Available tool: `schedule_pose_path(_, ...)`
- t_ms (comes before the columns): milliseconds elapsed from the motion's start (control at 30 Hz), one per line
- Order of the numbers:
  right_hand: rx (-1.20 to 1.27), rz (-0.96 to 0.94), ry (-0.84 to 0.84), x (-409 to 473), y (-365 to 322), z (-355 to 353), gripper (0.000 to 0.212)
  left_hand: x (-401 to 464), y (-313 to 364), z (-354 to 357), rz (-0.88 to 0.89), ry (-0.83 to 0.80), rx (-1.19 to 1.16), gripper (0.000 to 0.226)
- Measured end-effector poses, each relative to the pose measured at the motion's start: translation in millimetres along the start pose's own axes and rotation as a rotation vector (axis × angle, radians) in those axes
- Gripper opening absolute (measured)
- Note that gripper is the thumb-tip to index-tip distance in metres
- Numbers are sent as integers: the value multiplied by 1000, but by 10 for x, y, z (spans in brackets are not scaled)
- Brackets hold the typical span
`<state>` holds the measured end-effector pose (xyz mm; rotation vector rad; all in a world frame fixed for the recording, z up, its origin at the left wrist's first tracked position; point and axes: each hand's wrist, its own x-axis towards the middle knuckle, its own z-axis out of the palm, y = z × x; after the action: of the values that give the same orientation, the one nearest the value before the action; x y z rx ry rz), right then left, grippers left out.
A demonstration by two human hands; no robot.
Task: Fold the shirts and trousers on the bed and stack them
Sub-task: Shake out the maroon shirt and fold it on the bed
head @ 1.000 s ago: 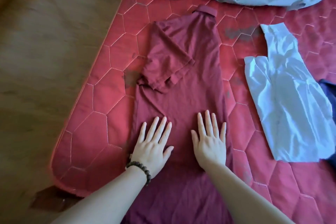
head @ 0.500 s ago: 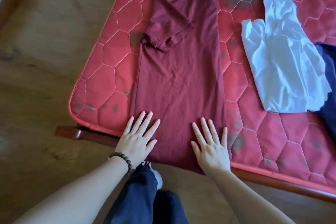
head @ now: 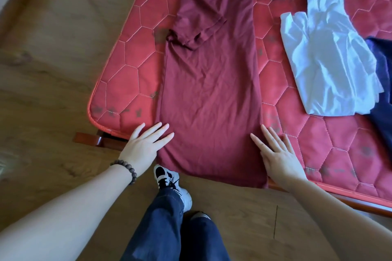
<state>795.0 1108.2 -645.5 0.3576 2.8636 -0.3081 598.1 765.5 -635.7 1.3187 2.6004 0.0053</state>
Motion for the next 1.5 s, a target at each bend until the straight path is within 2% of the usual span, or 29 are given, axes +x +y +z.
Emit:
schedule_pose_path(167, -17, -123, -47, 41, 86, -25, 105, 44, 17, -4, 8, 66, -67, 73)
schedule_pose_path(233, -29, -129, -36, 26, 137, -47, 107, 85, 16, -9, 14, 97, -74, 70)
schedule_pose_path(367, -47, -119, 40, 7, 139, -155, 84, 164, 9, -35, 4, 126, -103, 64)
schedule_pose_path(433, -50, -145, 29, 38, 86, -210, 84, 214, 11, -90, 4, 124, -134, 57)
schedule_pose_path(500, -44, -203, 15, 107, -4, -277, 84, 291, 17, -196, 16, 105, -174, 45)
schedule_pose_path(600, 63, -227, -14, 336, -184, -420, 64, 494, -13, -368, 26, 80, -269, 27)
schedule_pose_path(667, 296, -126, -73, 588, -243, -599, 53, 721, -82, -509, -86, 48, -552, 22)
schedule_pose_path(767, 637, 165, -56, 1174, -209, -918, 30, 1198, -316, -783, -426, 65, -1059, 19)
schedule_pose_path(833, 847, 424, -37, 1627, -119, -1017, 15, 1546, -494, -867, -615, 108, -1192, 12)
schedule_pose_path(933, 1167, 824, -137, 2035, -69, -1014, 30, 1903, -626, -802, -879, 23, -1316, 34)
schedule_pose_path(1000, 1178, 913, -174, 2108, -82, -963, 34, 1981, -630, -726, -938, -38, -1286, 37)
schedule_pose_path(1067, 1073, 891, -147, 2125, -81, -894, 37, 1975, -627, -656, -889, -47, -1205, 37)
schedule_pose_path(1167, 916, 818, -36, 2181, -70, -858, 40, 1989, -610, -598, -782, -63, -1101, 22)
schedule_pose_path(1267, 975, 781, 61, 2288, -42, -871, 29, 2080, -591, -568, -795, -29, -1065, 16)
schedule_pose_path(1400, 1069, 689, 89, 2431, -51, -914, 5, 2191, -590, -591, -817, 93, -1095, 11)
schedule_pose_path(1500, 1111, 599, 213, 2526, -17, -1007, 11, 2270, -657, -692, -837, 205, -1241, 9)
